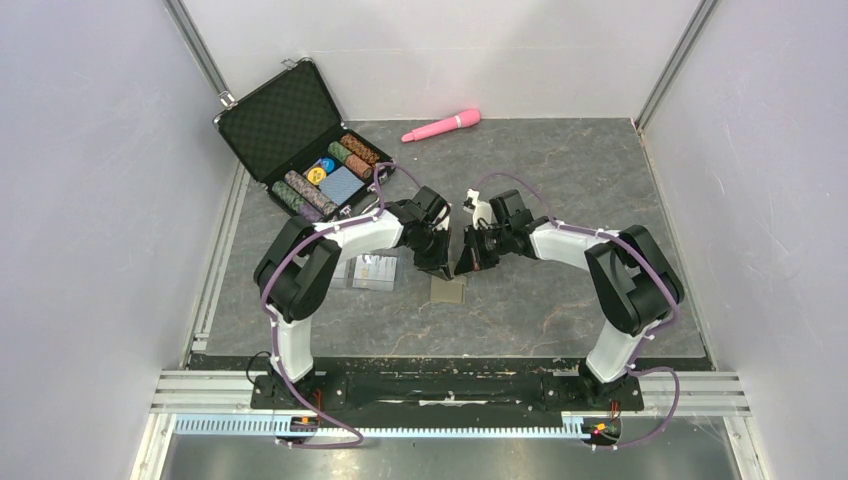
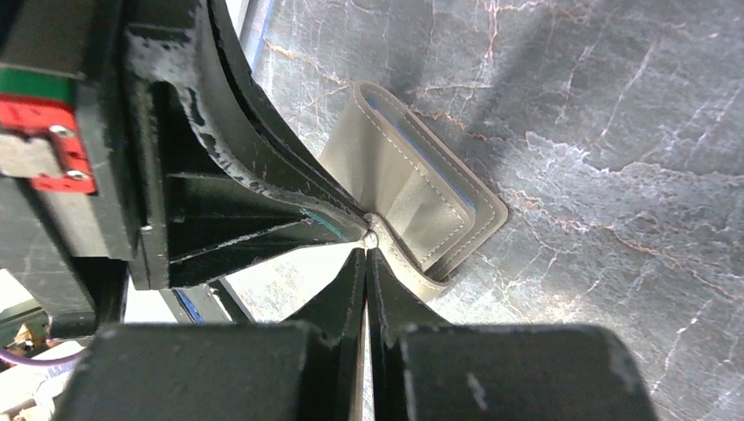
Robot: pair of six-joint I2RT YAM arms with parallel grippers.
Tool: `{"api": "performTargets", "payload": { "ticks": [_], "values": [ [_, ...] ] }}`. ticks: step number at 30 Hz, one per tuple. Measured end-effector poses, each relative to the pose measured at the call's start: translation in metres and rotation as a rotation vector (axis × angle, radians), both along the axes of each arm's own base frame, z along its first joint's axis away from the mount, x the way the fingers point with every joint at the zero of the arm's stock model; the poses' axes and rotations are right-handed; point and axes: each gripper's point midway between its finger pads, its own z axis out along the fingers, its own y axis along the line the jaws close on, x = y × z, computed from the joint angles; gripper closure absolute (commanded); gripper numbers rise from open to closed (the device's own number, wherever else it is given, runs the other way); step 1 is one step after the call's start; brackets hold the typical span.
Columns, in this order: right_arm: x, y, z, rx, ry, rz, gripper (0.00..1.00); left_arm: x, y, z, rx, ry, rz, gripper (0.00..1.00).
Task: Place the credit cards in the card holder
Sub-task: Close the card holder at the center of the board.
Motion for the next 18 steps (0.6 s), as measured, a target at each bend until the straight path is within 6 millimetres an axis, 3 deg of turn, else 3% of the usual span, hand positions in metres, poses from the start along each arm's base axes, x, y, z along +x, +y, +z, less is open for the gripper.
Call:
{"api": "performTargets", "payload": {
  "ticks": [8, 18],
  "values": [
    [-0.011, 0.002, -0.016, -0.029, 0.027, 0.032, 1.00, 0.000, 0.000, 0.000, 0.002, 0.000, -0.001, 0.98],
    [-0.011, 0.003, -0.019, -0.098, -0.014, 0.084, 1.00, -0.001, 0.000, 0.000, 0.010, -0.004, -0.002, 0.98]
  ]
}}
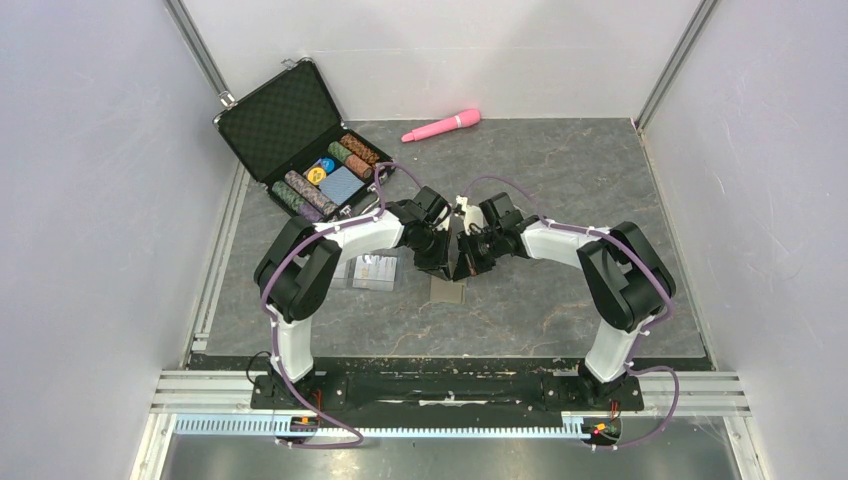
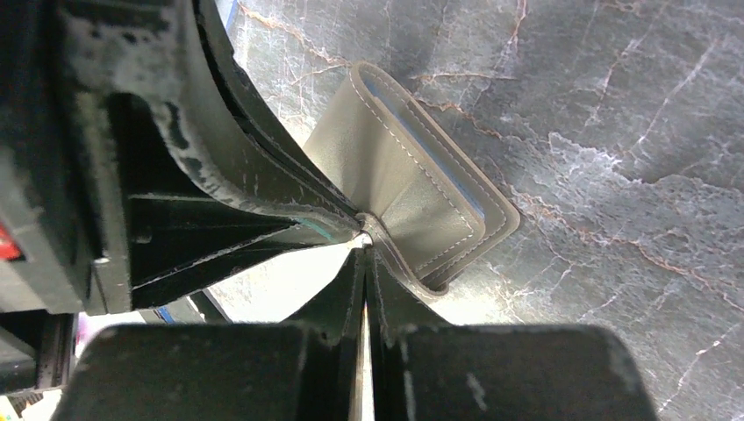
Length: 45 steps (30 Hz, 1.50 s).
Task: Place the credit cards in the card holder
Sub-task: Close the card holder at the center of the board.
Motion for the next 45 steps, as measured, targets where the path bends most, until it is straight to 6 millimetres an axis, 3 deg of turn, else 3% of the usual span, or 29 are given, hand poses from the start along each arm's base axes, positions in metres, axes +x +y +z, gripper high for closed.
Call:
{"api": "performTargets", "payload": {
  "ticks": [10, 20, 45],
  "values": [
    [0.002, 0.001, 0.007, -0.017, -0.002, -0.008, 1.00, 0.001, 0.000, 0.005, -0.005, -0.009, 0.003, 0.98],
    [0.012, 0.001, 0.016, 0.001, -0.013, -0.050, 1.00, 0.000, -0.005, 0.029, -0.035, -0.046, -0.006, 0.98],
    [0.006, 0.011, 0.021, 0.079, 0.001, -0.025, 1.00, -0.003, 0.009, 0.018, 0.045, -0.033, 0.014, 0.98]
  ]
}}
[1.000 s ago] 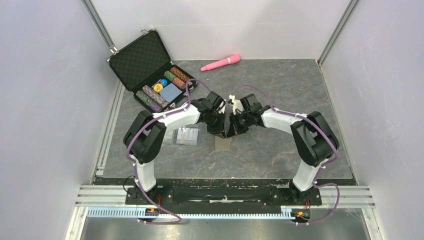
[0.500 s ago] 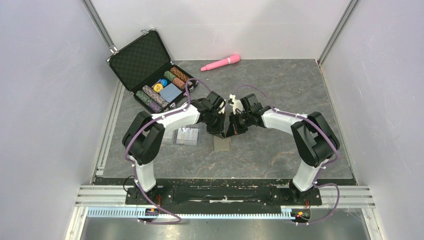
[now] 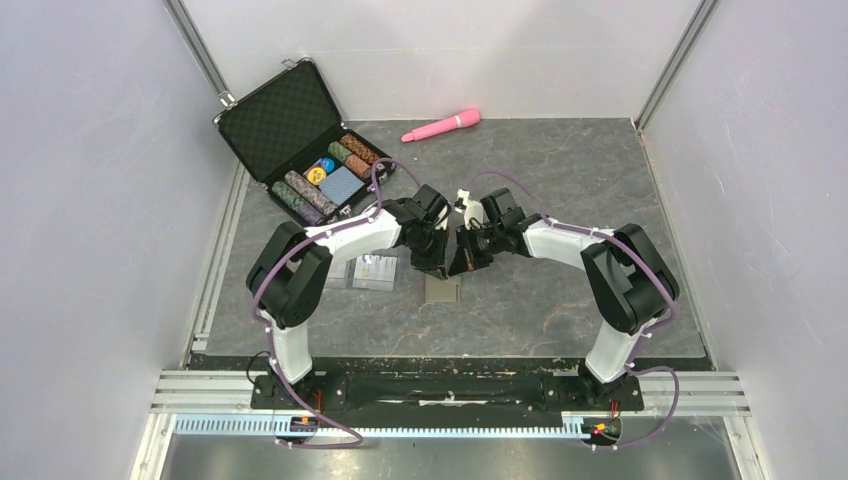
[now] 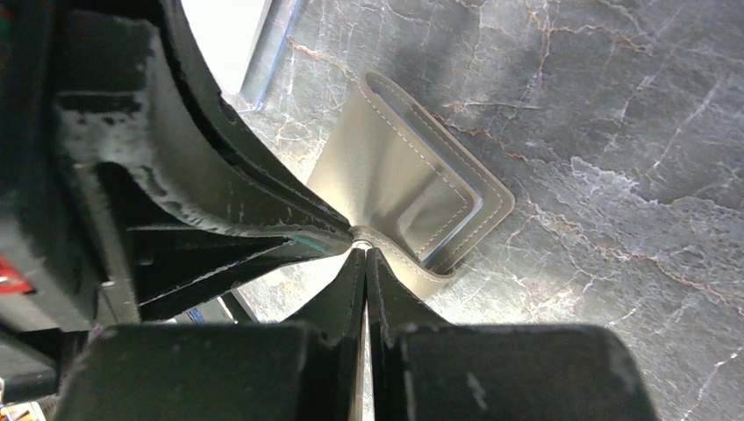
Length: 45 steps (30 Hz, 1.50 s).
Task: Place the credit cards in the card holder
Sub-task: Close the card holder at the center of the board.
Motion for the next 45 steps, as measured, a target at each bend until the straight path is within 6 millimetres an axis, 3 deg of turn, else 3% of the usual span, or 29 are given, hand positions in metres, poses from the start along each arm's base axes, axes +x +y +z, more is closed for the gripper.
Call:
{"api": "performTargets", "payload": {
  "ticks": [6, 13, 45],
  "values": [
    [-0.002, 0.002, 0.000, 0.011, 0.008, 0.012, 1.00, -0.001, 0.001, -0.003, 0.009, 0.009, 0.000, 0.98],
    [-0.009, 0.001, -0.016, -0.005, 0.048, 0.019, 1.00, -0.002, 0.004, -0.013, 0.034, 0.025, 0.003, 0.98],
    [-0.008, 0.003, -0.017, -0.079, 0.020, 0.035, 1.00, 0.000, 0.007, -0.021, 0.036, 0.051, 0.012, 0.98]
  ]
}}
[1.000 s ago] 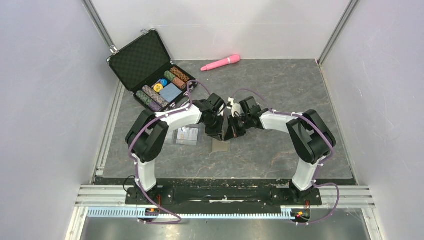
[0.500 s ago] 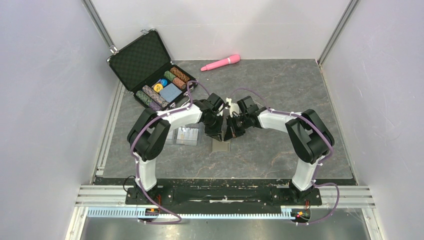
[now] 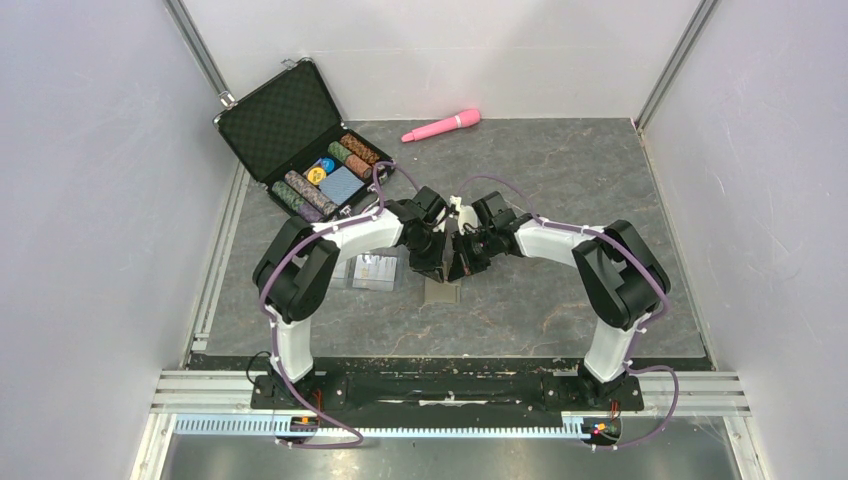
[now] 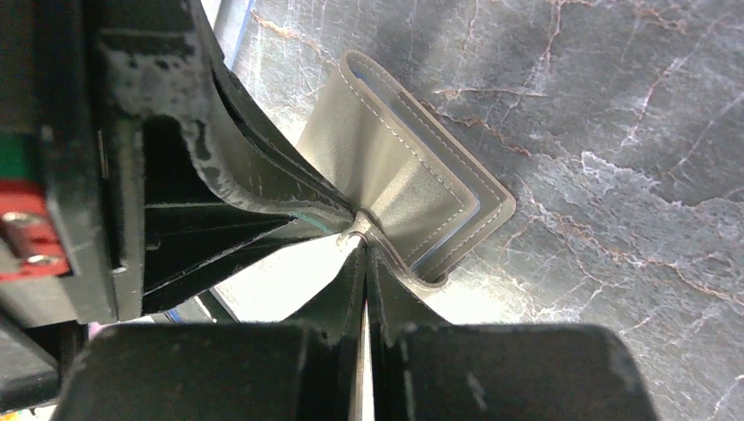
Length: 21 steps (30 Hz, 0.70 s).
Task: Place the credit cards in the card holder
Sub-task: Close the card holder at the center of the board, then reset both arms
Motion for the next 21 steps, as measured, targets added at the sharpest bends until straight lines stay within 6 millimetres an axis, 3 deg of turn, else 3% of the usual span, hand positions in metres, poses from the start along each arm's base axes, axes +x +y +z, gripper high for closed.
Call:
{"api": "performTargets", "payload": {
  "ticks": [3, 9, 11, 17, 21],
  "values": [
    [0.000, 0.000, 0.003, -0.001, -0.008, -0.001, 1.00, 0.000, 0.000, 0.002, -0.002, -0.011, 0.000, 0.97],
    [0.000, 0.002, 0.007, 0.012, -0.009, -0.003, 1.00, -0.001, 0.007, 0.008, 0.008, -0.042, 0.004, 0.70],
    [0.000, 0.003, 0.007, 0.016, -0.009, -0.002, 1.00, -0.001, 0.009, 0.014, 0.008, -0.061, 0.008, 0.65],
    [-0.001, 0.006, 0.009, 0.034, -0.005, 0.001, 1.00, 0.005, 0.013, 0.040, -0.035, -0.123, 0.028, 0.57],
    [-0.001, 0.008, 0.011, 0.043, -0.001, 0.003, 1.00, 0.011, 0.014, 0.044, -0.058, -0.138, 0.040, 0.51]
  ]
}}
